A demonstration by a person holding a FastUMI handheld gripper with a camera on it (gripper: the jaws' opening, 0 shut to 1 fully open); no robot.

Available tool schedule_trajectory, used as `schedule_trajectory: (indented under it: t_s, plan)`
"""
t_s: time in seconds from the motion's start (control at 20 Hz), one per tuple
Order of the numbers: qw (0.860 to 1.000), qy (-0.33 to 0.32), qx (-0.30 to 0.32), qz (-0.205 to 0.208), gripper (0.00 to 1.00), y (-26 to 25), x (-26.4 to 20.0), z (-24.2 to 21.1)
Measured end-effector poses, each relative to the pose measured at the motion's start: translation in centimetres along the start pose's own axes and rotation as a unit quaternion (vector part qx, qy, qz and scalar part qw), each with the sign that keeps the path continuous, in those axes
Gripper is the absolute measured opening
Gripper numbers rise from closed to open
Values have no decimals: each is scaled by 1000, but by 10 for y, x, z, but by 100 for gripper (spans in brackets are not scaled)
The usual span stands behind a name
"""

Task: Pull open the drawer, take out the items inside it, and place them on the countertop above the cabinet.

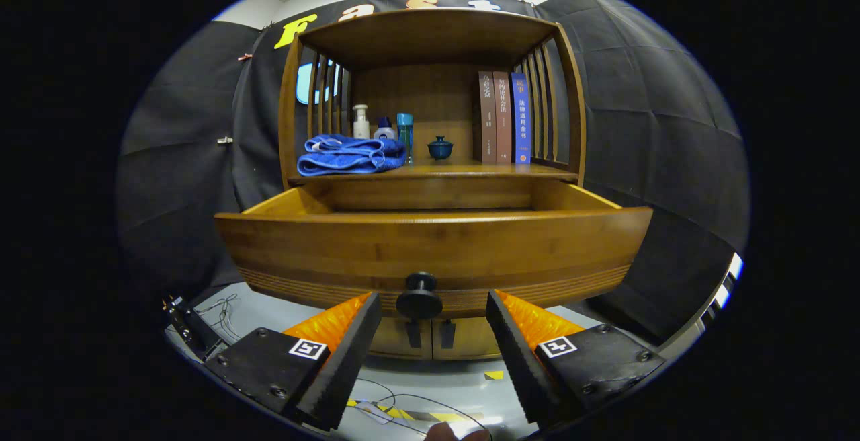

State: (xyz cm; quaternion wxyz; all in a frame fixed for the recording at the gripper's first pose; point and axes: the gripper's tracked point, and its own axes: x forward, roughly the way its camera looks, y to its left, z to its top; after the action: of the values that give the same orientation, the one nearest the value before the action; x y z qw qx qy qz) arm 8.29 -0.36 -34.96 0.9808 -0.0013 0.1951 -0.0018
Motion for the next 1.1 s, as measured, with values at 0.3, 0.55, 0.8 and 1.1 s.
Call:
schedule_trajectory:
  t_s: [0.3, 0.55, 0.8, 1.1]
  plan:
    - [998, 52, 8, 24, 99, -5, -26, 70]
    - [989, 145, 28, 25, 99, -15, 7, 110]
    - [969, 245, 25, 28, 99, -11, 90, 111]
    - [932, 361, 4, 21, 100, 1, 168, 62]
